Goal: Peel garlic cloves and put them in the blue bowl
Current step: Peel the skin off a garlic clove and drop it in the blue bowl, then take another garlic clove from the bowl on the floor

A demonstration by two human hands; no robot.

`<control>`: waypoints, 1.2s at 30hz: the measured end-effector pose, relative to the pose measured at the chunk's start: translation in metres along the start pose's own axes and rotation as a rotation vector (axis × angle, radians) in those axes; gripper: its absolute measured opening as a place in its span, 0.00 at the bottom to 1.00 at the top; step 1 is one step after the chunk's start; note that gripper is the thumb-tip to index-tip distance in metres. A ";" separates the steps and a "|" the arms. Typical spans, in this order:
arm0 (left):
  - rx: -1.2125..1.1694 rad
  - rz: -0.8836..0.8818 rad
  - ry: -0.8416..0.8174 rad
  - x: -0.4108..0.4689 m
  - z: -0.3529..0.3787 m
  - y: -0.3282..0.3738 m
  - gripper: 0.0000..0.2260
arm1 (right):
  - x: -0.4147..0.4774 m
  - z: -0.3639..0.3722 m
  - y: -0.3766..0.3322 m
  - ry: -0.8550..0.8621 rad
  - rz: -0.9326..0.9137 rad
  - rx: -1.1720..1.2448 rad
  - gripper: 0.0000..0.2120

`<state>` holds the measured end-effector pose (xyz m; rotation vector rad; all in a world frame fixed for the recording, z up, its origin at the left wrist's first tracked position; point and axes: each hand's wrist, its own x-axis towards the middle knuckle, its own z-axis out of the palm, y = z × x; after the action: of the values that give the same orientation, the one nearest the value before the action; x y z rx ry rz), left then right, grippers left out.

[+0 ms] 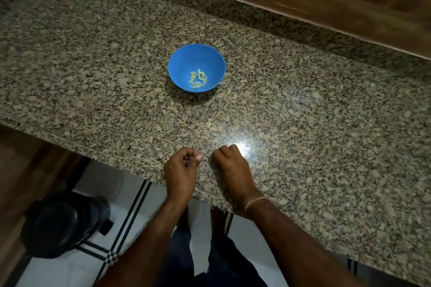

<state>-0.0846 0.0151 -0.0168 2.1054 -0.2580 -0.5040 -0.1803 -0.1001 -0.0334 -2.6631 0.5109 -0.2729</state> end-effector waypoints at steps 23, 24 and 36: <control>-0.378 -0.381 0.604 -0.049 -0.251 -0.153 0.08 | 0.061 0.113 -0.294 -0.664 0.754 1.421 0.17; -0.391 -0.403 0.653 -0.056 -0.272 -0.171 0.07 | 0.060 0.129 -0.314 -0.706 0.767 1.405 0.18; -0.397 -0.667 0.823 -0.079 -0.404 -0.361 0.07 | 0.051 0.321 -0.454 -0.934 0.912 1.198 0.16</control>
<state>0.0222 0.5458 -0.1005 1.7897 0.9577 -0.0126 0.0918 0.3793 -0.1194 -1.0149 0.7918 0.6885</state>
